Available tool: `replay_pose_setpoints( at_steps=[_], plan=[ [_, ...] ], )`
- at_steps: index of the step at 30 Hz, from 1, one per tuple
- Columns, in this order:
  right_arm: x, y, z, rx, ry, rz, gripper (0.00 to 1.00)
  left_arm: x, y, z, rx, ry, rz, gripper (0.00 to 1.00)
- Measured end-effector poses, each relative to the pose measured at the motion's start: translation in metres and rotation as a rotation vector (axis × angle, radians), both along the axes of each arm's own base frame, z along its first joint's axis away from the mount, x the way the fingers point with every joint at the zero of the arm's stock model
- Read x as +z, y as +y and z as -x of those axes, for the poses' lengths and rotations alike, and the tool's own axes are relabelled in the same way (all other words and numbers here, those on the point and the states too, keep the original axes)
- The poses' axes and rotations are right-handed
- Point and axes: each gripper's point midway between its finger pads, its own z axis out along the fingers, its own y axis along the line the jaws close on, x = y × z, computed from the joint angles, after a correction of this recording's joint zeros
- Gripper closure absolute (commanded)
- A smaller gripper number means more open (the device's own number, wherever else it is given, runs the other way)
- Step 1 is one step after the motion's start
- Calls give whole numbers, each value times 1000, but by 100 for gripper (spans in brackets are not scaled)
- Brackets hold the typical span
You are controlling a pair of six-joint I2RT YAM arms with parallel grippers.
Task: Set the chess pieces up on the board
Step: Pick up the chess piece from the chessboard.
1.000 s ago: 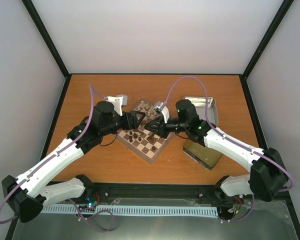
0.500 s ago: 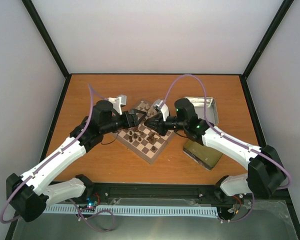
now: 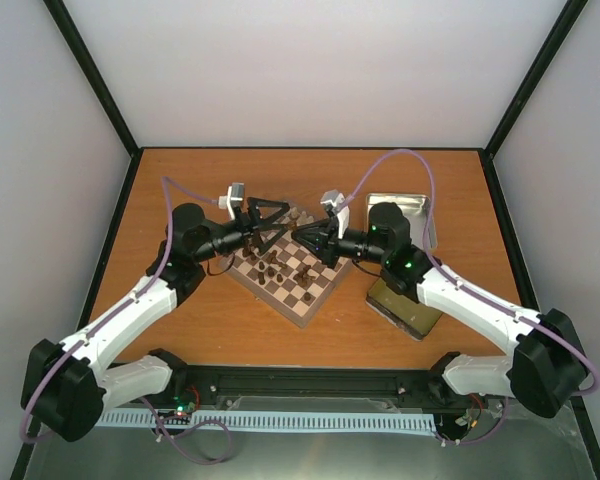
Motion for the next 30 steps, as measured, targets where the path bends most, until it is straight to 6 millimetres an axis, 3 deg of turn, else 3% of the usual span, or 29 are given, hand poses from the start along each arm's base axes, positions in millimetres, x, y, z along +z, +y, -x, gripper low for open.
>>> replay_pose_setpoints(
  at_steps=[4, 13, 22, 30],
  plan=[
    [11, 1, 4, 23, -10, -40, 87, 17, -8, -2, -44, 29, 122, 12],
    [28, 0, 12, 48, -31, -84, 87, 29, -10, -1, -73, 85, 214, 37],
    [32, -1, 13, 43, -38, -92, 87, 24, -10, 0, -73, 125, 230, 61],
    [35, -3, 12, 34, -45, -97, 87, 24, -10, 0, -73, 128, 233, 71]
  ],
)
